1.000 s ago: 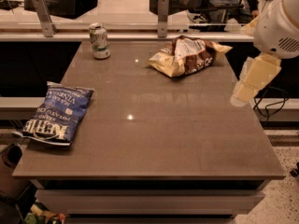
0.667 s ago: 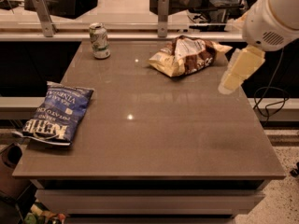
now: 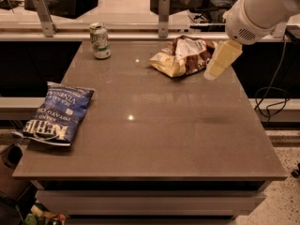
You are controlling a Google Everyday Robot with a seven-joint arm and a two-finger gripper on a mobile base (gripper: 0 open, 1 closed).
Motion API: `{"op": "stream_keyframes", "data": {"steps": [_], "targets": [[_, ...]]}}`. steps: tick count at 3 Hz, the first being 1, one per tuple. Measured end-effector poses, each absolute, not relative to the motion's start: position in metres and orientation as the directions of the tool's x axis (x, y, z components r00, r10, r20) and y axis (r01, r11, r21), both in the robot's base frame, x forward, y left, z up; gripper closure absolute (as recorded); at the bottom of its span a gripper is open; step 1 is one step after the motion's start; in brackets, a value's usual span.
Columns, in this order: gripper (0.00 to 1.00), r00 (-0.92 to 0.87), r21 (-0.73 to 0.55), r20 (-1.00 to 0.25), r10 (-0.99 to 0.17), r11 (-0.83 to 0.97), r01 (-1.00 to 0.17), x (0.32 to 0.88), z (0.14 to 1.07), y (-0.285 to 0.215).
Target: Move brown chip bag near blue chip bag
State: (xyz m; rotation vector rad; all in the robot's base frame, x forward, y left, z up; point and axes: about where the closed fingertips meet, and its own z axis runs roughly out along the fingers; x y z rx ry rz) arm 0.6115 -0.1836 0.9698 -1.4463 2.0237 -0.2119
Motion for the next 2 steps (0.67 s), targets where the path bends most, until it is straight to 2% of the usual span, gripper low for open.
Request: {"op": "stream_keyframes", "data": {"steps": [2], "targets": [[0.00,-0.165,-0.495,-0.351,-0.922,0.332,-0.803,0.662,0.947,-0.178]]}}
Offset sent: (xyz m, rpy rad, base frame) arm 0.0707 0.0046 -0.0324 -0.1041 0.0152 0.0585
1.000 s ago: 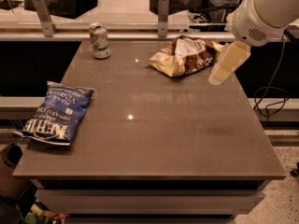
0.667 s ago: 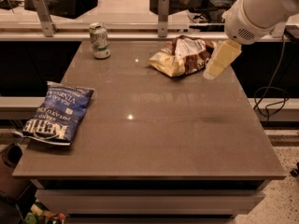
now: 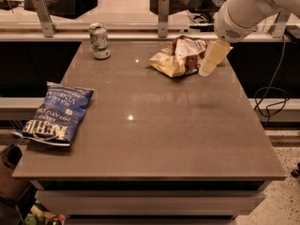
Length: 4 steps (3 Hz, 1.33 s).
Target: Move brown chip bag near blue chip bag
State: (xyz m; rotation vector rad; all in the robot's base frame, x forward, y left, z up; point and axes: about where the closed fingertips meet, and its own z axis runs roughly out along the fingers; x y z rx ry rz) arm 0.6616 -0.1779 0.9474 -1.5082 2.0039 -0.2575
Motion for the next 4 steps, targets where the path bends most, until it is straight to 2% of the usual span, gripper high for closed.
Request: {"op": "stream_keyframes", "data": {"steps": [2,4], "targets": [[0.00,-0.152,-0.477,-0.364,-0.919,0.325,-0.816,0.676,0.944,-0.173],[0.00,-0.110,-0.415,-0.395,-0.912,0.285,-0.864,0.735,0.919,-0.150]]}}
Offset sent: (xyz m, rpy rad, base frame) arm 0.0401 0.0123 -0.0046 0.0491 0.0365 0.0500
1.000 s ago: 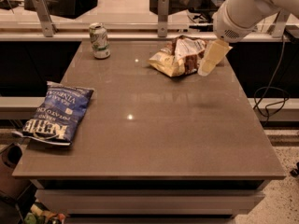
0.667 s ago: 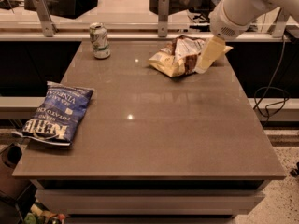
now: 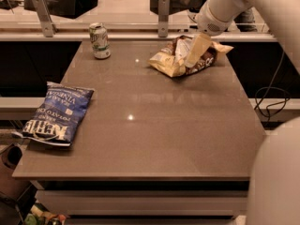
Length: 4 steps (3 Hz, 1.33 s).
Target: Move brown chip bag near blue chip bag
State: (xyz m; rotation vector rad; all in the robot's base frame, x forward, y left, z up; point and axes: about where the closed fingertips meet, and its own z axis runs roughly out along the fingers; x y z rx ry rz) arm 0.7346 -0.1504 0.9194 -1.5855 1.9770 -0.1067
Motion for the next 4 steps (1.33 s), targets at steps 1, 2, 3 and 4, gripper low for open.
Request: {"op": "stream_keyframes", "data": {"steps": [1,2,3,4], "targets": [[0.00,-0.126,-0.385,-0.374,-0.919,0.277,-0.880,0.755,0.895,-0.142],[0.00,-0.160,-0.360,-0.319,-0.934,0.276,-0.891,0.767,0.869,-0.136],[0.00,-0.180,-0.326,-0.286,-0.941,0.272,-0.905,0.773,0.845,-0.129],[0.18,-0.182,-0.298,-0.271,-0.945,0.263,-0.918,0.779,0.828,-0.121]]}}
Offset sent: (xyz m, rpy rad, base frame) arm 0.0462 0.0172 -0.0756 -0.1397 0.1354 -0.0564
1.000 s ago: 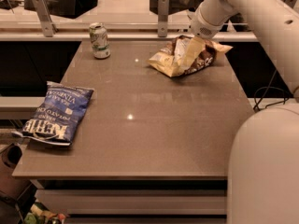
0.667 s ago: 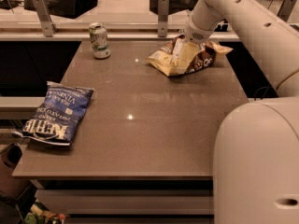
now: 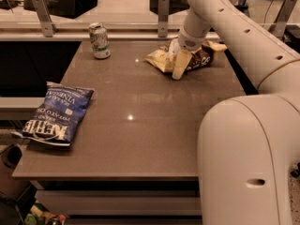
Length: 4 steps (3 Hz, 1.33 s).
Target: Move brown chip bag near blue chip bag
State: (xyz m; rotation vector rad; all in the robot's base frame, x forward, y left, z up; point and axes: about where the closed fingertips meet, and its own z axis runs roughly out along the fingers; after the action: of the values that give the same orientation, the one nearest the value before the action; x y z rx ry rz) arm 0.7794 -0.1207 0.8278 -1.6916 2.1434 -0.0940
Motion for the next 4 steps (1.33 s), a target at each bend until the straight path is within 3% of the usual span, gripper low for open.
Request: {"op": "stream_keyframes", "data": {"steps": [3,4], "targets": [[0.87,-0.182,-0.296,-0.271,-0.945,0.262,-0.918,0.7798,0.8370,-0.1203],[1.00,-0.182,-0.296,-0.271,-0.945,0.262,-0.919,0.7799,0.8382,-0.1201]]}}
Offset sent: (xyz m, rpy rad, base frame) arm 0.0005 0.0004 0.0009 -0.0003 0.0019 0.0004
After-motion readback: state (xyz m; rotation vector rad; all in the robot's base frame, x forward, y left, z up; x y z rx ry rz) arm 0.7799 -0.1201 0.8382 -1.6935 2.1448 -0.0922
